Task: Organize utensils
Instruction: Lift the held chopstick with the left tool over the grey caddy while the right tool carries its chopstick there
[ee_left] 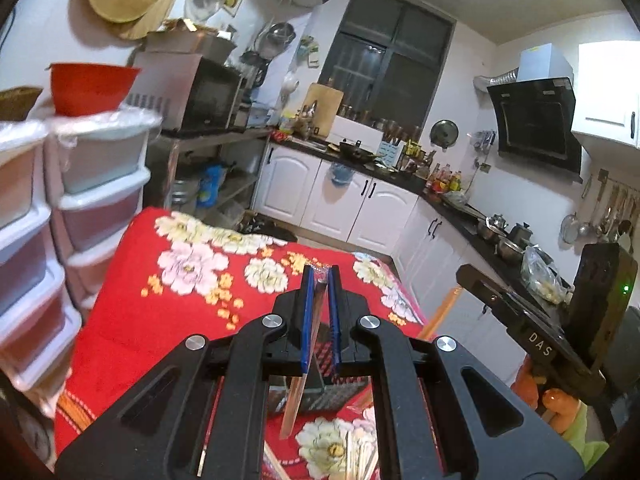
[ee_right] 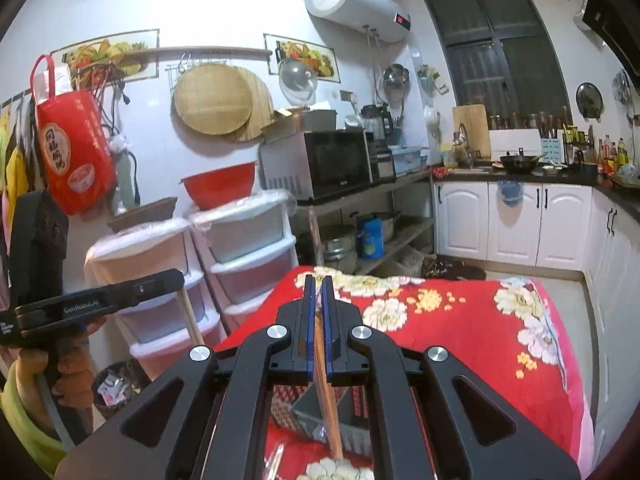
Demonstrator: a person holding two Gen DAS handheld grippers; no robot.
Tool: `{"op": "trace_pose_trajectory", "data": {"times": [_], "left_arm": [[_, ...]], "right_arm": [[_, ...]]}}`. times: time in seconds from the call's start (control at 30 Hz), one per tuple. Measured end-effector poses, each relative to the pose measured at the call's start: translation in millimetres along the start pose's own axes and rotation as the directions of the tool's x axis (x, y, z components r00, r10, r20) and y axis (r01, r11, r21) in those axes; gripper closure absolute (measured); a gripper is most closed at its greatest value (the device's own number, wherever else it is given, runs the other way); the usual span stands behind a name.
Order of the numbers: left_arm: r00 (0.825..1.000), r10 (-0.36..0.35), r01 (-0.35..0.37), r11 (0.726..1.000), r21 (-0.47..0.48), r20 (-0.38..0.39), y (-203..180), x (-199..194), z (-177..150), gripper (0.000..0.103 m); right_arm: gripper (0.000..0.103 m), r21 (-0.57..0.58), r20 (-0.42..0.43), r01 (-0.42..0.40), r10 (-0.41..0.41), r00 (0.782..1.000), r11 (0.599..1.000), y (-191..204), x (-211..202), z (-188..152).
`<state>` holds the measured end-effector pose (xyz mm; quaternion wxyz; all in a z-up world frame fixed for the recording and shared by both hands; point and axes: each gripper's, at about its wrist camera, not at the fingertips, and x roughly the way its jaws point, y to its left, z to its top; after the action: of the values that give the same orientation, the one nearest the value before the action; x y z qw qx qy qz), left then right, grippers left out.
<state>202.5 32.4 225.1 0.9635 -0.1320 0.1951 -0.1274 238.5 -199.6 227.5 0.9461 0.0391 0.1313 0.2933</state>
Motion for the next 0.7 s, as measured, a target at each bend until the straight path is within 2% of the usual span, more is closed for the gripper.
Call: {"op": "trace_pose_trajectory", "data": {"times": [0.13, 0.3, 0.43, 0.7], "left_arm": [[1.000, -0.003, 0.003, 1.000, 0.013, 0.020, -8, 8, 15, 0.101], [0.996, 0.032, -0.037, 0.997, 0.066, 0.077, -20, 16, 30, 0.101], [0.994, 0.055, -0.063, 0.995, 0.079, 0.091, -21, 29, 35, 0.101], [0.996, 0.074, -0.076, 0.996, 0.046, 0.039, 1, 71, 19, 0.101]], "right_arm": [[0.100, 0.012, 0.024, 0.000, 0.000, 1.000, 1.000, -4, 8, 13], [0.100, 0.016, 0.049, 0.012, -0.013, 0.999, 1.000, -9, 20, 24], [0.100, 0.016, 0.046, 0.019, -0.020, 0.999, 1.000, -12, 30, 24], [0.100, 0.016, 0.007, 0.027, -0.027, 1.000, 1.000, -20, 53, 6]]}}
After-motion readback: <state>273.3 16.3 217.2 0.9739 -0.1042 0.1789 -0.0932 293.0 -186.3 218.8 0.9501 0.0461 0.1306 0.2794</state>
